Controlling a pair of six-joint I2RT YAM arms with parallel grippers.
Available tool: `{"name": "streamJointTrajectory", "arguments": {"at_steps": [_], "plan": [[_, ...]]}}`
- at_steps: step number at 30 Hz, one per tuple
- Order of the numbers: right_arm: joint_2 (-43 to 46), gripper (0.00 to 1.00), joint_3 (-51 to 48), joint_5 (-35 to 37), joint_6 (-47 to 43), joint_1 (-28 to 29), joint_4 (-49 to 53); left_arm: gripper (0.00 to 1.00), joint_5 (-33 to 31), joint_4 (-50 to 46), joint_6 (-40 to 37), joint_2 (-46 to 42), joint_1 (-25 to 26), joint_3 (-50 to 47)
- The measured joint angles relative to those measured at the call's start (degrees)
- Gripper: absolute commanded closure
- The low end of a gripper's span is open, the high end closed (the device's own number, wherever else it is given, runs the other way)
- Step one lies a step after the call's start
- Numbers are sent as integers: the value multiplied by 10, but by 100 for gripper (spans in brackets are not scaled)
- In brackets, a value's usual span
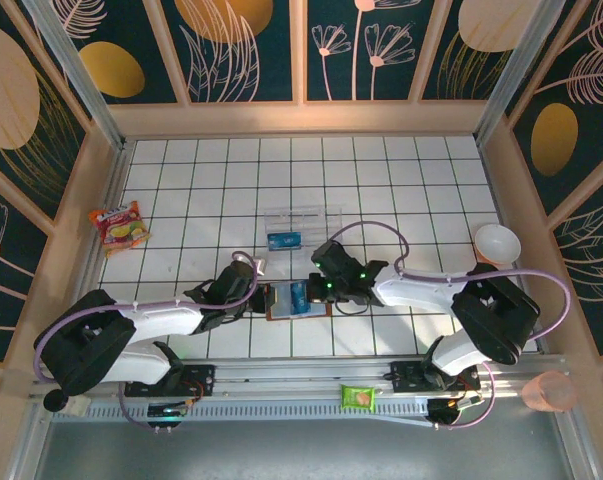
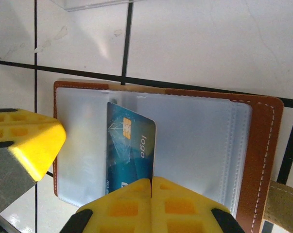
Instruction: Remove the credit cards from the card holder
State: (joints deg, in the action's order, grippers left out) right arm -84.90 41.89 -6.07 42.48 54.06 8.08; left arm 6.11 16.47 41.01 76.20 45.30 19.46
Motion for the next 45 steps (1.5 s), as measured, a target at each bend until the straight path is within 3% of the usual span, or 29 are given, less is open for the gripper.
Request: {"name": "streamJointTrajectory", "arguments": {"at_steps": [11, 19, 27, 30, 36, 45], "plan": [[0, 100, 64, 46, -49, 11, 104, 100, 0, 0, -7, 11, -2, 9], [-18, 100, 64, 34, -51, 14, 97, 100, 7, 5, -10, 15, -3, 9], [-24, 80, 43, -2, -49, 8, 43, 100, 11, 13, -10, 22, -4, 10], [-27, 78, 32, -18, -46, 5, 30, 100, 11, 13, -10, 22, -4, 10], [-31, 100, 27, -31, -47, -5, 13, 100, 11, 13, -10, 22, -4, 10], [82, 100, 26, -8, -156, -7, 16, 100, 12, 4, -11, 22, -4, 16]]}}
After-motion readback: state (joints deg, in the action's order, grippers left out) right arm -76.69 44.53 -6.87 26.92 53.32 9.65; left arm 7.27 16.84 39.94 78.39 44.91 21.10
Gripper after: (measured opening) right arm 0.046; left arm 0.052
